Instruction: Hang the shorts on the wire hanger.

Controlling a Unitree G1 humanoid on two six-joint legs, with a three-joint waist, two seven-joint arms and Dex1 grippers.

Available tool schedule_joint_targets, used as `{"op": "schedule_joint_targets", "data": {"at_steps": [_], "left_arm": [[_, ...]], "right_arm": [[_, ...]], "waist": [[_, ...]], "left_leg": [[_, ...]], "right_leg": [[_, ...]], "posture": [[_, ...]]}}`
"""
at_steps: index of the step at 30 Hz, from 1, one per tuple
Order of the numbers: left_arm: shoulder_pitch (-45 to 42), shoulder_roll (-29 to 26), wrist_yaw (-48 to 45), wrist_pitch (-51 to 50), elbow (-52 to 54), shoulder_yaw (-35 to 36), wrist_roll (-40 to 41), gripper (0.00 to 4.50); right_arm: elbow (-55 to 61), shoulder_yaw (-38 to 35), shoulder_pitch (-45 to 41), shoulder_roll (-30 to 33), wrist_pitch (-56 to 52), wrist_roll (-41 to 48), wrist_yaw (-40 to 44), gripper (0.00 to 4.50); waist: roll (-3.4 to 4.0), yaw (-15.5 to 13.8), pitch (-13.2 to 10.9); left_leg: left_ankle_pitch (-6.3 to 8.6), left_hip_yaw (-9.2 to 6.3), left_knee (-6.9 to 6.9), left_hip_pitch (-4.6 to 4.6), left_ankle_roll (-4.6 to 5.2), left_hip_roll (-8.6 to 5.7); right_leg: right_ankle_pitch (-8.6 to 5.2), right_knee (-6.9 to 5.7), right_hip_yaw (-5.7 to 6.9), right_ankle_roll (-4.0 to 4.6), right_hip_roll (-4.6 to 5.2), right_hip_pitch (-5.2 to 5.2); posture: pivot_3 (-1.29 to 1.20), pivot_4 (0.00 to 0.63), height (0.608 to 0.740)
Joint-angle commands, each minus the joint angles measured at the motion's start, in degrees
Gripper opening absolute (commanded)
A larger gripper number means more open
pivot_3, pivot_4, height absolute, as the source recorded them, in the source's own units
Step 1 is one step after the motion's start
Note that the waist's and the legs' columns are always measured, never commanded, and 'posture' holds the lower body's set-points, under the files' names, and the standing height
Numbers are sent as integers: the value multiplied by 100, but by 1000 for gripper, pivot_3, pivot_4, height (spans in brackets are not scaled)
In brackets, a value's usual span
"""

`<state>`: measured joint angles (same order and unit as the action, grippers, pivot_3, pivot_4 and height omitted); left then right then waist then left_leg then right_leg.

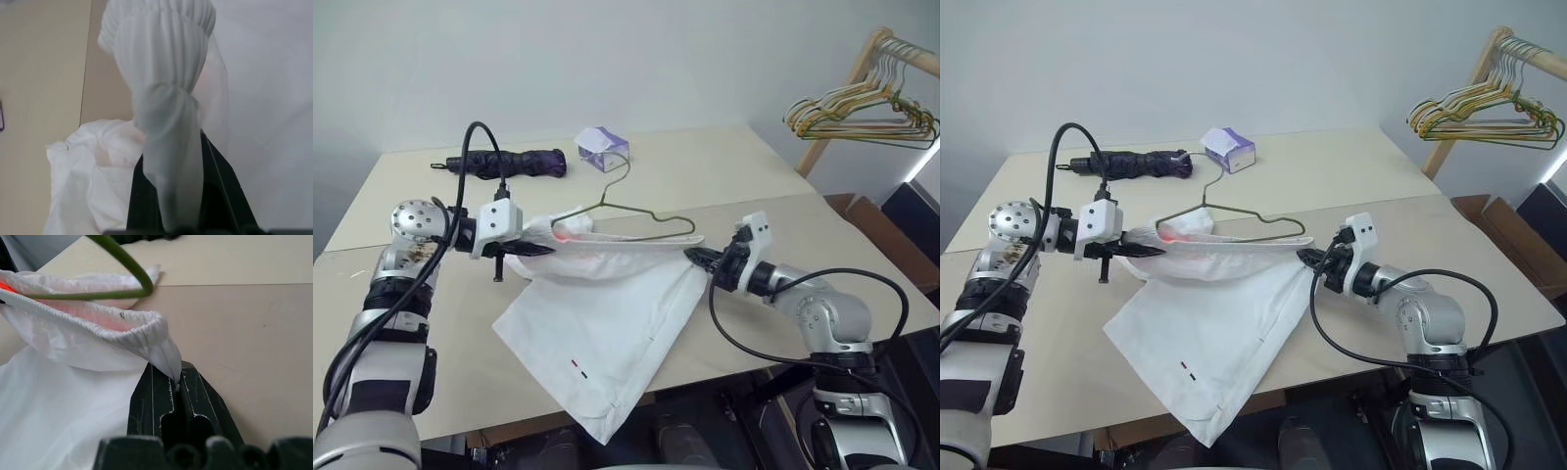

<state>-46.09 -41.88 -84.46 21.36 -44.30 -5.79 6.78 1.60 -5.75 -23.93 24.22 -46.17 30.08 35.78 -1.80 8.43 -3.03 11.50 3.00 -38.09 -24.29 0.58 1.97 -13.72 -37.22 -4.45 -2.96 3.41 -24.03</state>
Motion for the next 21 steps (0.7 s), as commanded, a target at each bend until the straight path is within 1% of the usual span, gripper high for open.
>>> {"op": "schedule_joint_targets", "data": {"at_steps": [1,6,9,14,21], "left_arm": [[50,-150,-120,-69,227,255,252,0],[189,-212,-310,-141,492,222,376,0],[271,-264,-365,-77,595,161,304,0],[213,-256,105,164,312,94,-92,0],[176,-190,183,12,333,162,51,0]], "right_arm": [[17,-210,-9,178,5,-19,-83,45],[1,-209,-13,214,-28,3,-42,45],[-1,-217,-14,244,-52,27,-18,45],[24,-215,-42,273,-66,67,-20,45],[98,-192,23,323,-67,83,40,45]], "waist": [[0,-3,0],[0,-23,0],[0,-27,0],[0,-41,0],[0,-122,0]], "left_leg": [[0,0,0,0,0,0],[0,0,0,0,0,0],[0,1,0,0,0,0],[0,1,0,2,0,0],[0,3,0,1,0,0]], "right_leg": [[0,0,0,0,0,0],[0,0,0,0,0,1],[0,1,0,0,0,1],[0,1,0,0,0,3],[0,2,0,0,0,2]], "posture": [[-64,16,740],[-61,19,740],[-62,19,740],[-62,19,740],[-65,18,740]]}}
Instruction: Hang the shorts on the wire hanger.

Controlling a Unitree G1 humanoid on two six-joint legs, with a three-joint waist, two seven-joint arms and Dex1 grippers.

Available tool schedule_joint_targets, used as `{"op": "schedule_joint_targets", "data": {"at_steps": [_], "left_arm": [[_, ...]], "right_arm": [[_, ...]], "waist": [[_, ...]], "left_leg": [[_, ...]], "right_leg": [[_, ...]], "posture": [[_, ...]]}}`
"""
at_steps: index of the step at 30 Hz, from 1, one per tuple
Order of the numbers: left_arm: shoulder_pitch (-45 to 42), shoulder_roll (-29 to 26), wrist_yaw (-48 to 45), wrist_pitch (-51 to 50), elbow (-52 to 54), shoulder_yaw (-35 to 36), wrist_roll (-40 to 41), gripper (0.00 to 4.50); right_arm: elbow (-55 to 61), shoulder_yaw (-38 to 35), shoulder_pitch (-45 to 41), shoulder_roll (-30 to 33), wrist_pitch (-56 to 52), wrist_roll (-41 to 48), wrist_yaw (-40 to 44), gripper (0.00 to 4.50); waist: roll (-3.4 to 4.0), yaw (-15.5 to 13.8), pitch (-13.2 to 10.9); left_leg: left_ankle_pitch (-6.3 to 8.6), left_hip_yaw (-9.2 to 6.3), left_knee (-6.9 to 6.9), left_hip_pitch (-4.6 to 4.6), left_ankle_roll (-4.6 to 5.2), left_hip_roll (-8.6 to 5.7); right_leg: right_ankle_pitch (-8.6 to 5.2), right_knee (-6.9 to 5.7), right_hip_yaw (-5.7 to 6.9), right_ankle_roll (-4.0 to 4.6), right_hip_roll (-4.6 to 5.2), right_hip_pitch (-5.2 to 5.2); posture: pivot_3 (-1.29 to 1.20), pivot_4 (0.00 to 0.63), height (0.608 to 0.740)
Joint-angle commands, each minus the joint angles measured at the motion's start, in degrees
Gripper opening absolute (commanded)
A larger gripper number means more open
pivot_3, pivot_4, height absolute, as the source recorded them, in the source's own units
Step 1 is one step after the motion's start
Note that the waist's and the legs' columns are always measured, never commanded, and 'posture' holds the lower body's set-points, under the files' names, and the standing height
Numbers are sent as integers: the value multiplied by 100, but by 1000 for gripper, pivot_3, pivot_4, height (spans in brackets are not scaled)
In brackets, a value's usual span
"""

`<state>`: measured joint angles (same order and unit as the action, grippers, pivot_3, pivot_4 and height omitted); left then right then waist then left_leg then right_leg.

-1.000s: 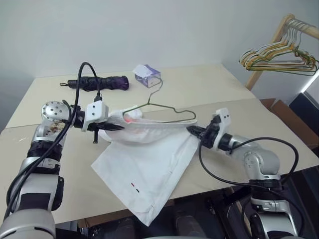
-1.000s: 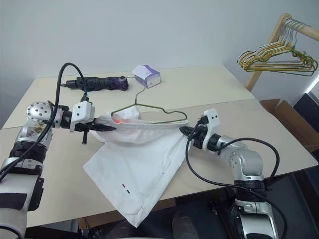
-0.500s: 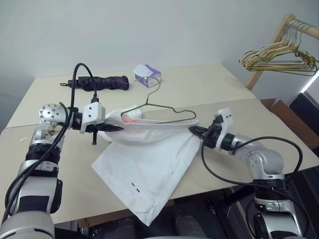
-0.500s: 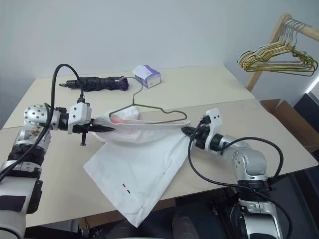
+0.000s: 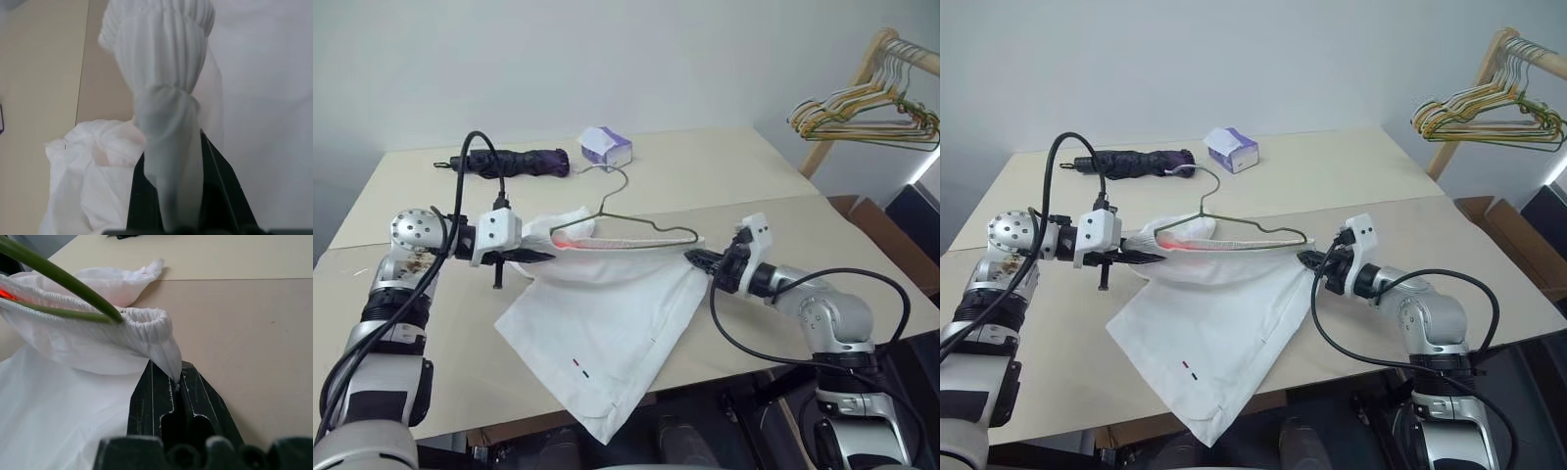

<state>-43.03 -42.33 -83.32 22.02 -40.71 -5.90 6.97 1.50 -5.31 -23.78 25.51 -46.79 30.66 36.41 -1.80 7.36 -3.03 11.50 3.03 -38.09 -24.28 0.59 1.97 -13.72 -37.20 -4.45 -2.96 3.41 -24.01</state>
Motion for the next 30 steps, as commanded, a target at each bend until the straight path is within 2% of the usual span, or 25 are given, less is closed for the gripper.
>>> {"op": "schedule_joint_targets", "data": {"at_steps": [1,14,20,30], "left_arm": [[-99,-168,60,-41,-22,147,1,0],[-16,-231,-19,166,-91,60,-113,0],[54,-117,-108,-21,83,199,227,0],[164,-151,-168,93,130,124,214,0]], "right_arm": [[106,-239,6,202,-3,28,-17,45],[80,-272,-66,318,-41,52,52,45],[80,-232,-26,346,-48,59,67,45],[59,-201,-54,399,-64,91,106,45]], "waist": [[0,-23,0],[0,-37,0],[0,-34,0],[0,-37,0]], "left_leg": [[0,1,0,0,0,0],[0,3,0,-1,0,0],[0,3,0,0,0,0],[0,4,0,0,0,0]], "right_leg": [[0,0,0,0,0,0],[0,1,0,0,0,0],[0,1,0,0,0,0],[0,1,0,0,0,0]], "posture": [[-65,18,740],[-70,24,740],[-68,25,740],[-70,21,740]]}}
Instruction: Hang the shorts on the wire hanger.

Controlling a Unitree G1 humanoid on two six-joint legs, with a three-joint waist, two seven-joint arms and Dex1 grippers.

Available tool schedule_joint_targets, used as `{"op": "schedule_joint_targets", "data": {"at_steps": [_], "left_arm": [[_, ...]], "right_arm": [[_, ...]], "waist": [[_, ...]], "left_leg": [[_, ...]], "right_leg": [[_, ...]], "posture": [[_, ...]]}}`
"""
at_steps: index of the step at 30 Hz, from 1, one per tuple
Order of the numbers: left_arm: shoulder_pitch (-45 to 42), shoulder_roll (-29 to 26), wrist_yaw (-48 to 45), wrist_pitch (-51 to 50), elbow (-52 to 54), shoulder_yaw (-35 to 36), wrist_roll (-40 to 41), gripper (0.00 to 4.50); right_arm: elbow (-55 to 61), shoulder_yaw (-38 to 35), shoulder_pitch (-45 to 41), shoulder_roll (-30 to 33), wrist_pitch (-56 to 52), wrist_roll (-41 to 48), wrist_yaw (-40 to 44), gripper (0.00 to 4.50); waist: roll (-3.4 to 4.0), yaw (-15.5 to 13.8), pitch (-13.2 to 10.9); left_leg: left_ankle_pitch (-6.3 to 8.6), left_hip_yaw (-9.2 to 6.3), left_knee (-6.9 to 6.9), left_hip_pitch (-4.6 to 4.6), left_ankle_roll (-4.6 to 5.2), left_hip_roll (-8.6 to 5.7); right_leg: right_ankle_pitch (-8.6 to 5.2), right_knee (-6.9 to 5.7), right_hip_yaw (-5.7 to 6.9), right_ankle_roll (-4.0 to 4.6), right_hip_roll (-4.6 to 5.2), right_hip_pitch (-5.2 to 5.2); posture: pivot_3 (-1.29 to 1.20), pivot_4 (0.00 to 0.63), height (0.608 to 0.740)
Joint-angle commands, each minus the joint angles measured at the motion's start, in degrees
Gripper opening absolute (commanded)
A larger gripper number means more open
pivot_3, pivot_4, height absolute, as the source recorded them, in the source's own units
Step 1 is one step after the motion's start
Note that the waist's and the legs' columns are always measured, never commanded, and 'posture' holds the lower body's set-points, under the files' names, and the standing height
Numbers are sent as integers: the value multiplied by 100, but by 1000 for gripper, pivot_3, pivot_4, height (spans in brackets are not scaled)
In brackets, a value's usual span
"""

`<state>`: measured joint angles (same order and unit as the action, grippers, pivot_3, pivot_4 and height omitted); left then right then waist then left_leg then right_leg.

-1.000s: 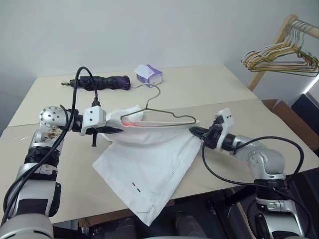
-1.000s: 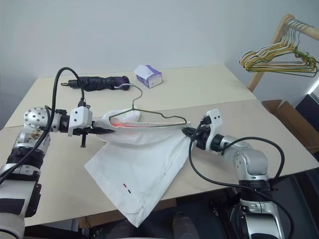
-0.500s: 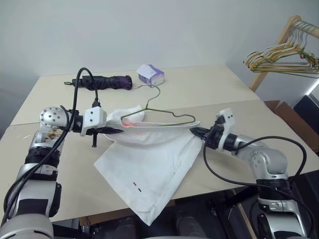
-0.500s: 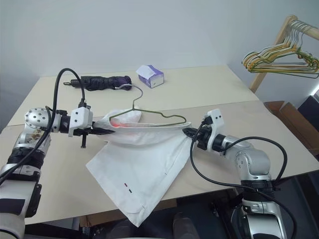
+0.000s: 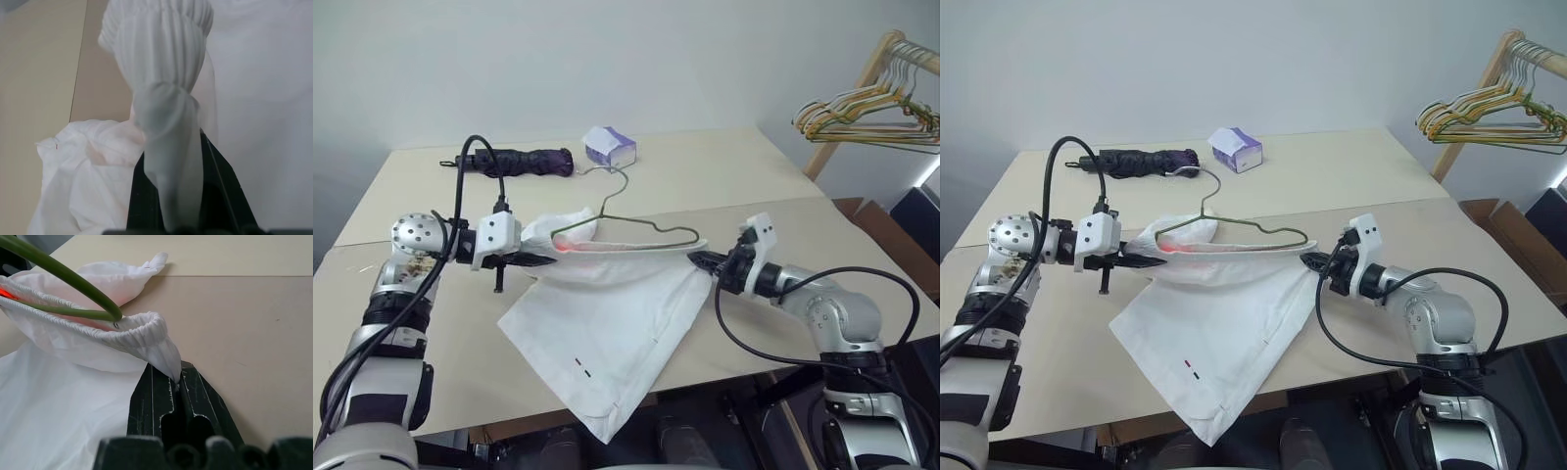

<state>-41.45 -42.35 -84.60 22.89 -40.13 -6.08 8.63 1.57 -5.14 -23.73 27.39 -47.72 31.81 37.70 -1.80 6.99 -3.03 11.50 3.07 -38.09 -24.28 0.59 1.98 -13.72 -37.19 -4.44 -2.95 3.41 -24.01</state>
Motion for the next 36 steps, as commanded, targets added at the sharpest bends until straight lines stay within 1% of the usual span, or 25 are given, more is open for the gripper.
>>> {"op": "schedule_joint_targets", "data": {"at_steps": [1,6,10,17,20,22,26,28,33,36], "left_arm": [[12,-144,-40,-29,80,147,61,0],[25,-167,-82,103,59,101,15,0],[17,-228,-95,353,-75,12,-171,0],[-58,-276,610,524,-335,-167,-799,0],[-87,-321,1031,690,-451,-331,-1215,0],[-123,-333,1083,763,-548,-403,-1311,0],[-135,-275,1050,638,-509,-452,-1298,0],[-150,-179,1078,324,-411,-413,-1208,0],[-230,-45,1285,62,-320,-496,-1324,0],[-304,131,1295,-302,-246,-436,-1156,0]], "right_arm": [[49,-217,-59,217,30,-26,-14,45],[48,-216,-78,234,16,-31,21,45],[65,-216,-85,246,1,-31,33,45],[168,-241,-30,385,78,-17,171,45],[362,-285,-23,437,81,73,269,45],[528,-252,-53,469,76,99,298,45],[772,-220,-132,486,102,127,306,45],[881,-177,-165,513,111,88,301,45],[1586,148,-73,725,302,42,557,45],[1786,373,-68,811,486,-125,625,45]], "waist": [[0,-1,0],[0,0,0],[0,-2,0],[0,-6,0],[0,-11,0],[0,-12,0],[0,-11,0],[0,-13,-1],[0,-18,-1],[0,-20,-1]], "left_leg": [[0,0,0,0,0,0],[0,0,0,0,0,0],[0,1,0,0,0,0],[0,1,0,0,0,0],[0,1,0,0,0,0],[0,1,0,0,0,0],[0,2,0,0,0,0],[0,3,0,-1,0,0],[0,3,0,-2,0,1],[0,3,0,-2,0,0]], "right_leg": [[0,0,0,0,0,0],[0,0,0,0,0,0],[0,0,0,0,0,0],[0,1,0,0,0,0],[0,1,0,0,0,0],[0,1,0,0,0,0],[0,1,0,0,0,-1],[0,1,0,0,0,-1],[-1,1,1,-1,0,-3],[-1,2,2,-1,0,-2]], "posture": [[-70,21,740],[-71,21,740],[-71,21,740],[-74,24,740],[-74,29,740],[-77,31,740],[-81,34,740],[-82,36,740],[-85,36,740],[-88,36,740]]}}
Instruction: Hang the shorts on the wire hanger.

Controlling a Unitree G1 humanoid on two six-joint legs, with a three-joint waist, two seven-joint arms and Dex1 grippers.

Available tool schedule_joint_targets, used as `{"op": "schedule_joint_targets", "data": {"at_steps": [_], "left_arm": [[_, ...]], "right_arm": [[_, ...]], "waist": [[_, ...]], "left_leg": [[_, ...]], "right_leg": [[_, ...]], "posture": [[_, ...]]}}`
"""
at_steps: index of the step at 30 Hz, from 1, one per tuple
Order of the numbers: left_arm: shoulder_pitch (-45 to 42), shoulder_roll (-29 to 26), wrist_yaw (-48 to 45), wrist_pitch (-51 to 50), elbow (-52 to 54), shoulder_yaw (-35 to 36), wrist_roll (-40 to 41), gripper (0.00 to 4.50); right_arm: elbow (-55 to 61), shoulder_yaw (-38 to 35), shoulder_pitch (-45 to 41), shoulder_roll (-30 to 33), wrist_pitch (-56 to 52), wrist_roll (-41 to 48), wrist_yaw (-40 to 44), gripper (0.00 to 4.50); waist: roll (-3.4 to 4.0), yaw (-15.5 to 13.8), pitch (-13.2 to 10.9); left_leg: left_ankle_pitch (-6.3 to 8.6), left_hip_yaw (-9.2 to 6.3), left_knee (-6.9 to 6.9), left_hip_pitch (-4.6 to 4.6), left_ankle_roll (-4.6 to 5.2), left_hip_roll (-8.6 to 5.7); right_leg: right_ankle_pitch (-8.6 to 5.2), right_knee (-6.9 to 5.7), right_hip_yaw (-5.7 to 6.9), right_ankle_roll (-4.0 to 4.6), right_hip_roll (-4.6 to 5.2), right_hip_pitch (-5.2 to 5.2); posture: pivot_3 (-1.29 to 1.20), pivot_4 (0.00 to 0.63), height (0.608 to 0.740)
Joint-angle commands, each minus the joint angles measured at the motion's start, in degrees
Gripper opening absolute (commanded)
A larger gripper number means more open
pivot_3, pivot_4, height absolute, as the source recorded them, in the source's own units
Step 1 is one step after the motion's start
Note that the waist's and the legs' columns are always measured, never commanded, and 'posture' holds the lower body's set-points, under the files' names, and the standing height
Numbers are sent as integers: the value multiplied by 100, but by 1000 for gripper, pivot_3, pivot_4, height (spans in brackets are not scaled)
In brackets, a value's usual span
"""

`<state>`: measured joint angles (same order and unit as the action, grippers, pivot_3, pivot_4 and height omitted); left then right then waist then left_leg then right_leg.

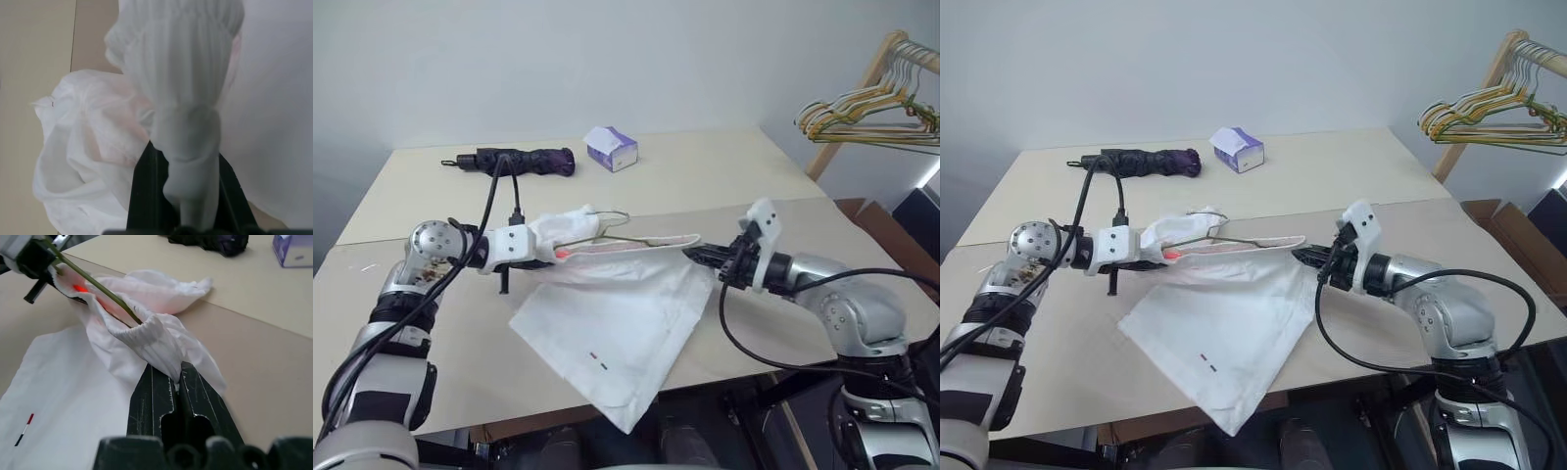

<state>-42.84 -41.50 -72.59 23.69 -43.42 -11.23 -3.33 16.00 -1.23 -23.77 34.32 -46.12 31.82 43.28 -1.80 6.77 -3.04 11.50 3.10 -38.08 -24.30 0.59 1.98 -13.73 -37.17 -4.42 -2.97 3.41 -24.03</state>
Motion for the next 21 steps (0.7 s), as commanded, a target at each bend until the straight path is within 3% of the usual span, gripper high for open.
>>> {"op": "schedule_joint_targets", "data": {"at_steps": [1,4,14,18,21], "left_arm": [[-191,98,72,-499,127,107,104,0],[-270,191,40,-706,219,145,190,0],[-561,335,92,-837,234,226,252,0],[-770,358,-47,-701,189,213,273,0],[-914,400,-159,-578,130,201,284,0]], "right_arm": [[385,43,-68,120,352,-157,61,45],[460,260,-69,130,481,-346,61,749],[311,313,-260,690,801,-697,525,4381],[-314,34,-1273,1207,798,-567,1047,4450],[-832,463,-1988,1555,912,-866,1567,4450]], "waist": [[0,-2,0],[0,-1,0],[-1,-1,-1],[2,12,-3],[2,23,-2]], "left_leg": [[0,1,0,0,0,0],[0,0,0,0,0,0],[0,0,0,-3,0,0],[0,4,-1,-3,0,-1],[0,5,0,-2,0,1]], "right_leg": [[-1,0,0,-1,0,0],[-1,0,1,-2,0,0],[-1,2,1,0,-1,-2],[-1,3,0,0,1,-4],[-1,5,3,2,0,-6]], "posture": [[-88,36,740],[-88,36,740],[-101,28,740],[-108,16,740],[-113,10,740]]}}
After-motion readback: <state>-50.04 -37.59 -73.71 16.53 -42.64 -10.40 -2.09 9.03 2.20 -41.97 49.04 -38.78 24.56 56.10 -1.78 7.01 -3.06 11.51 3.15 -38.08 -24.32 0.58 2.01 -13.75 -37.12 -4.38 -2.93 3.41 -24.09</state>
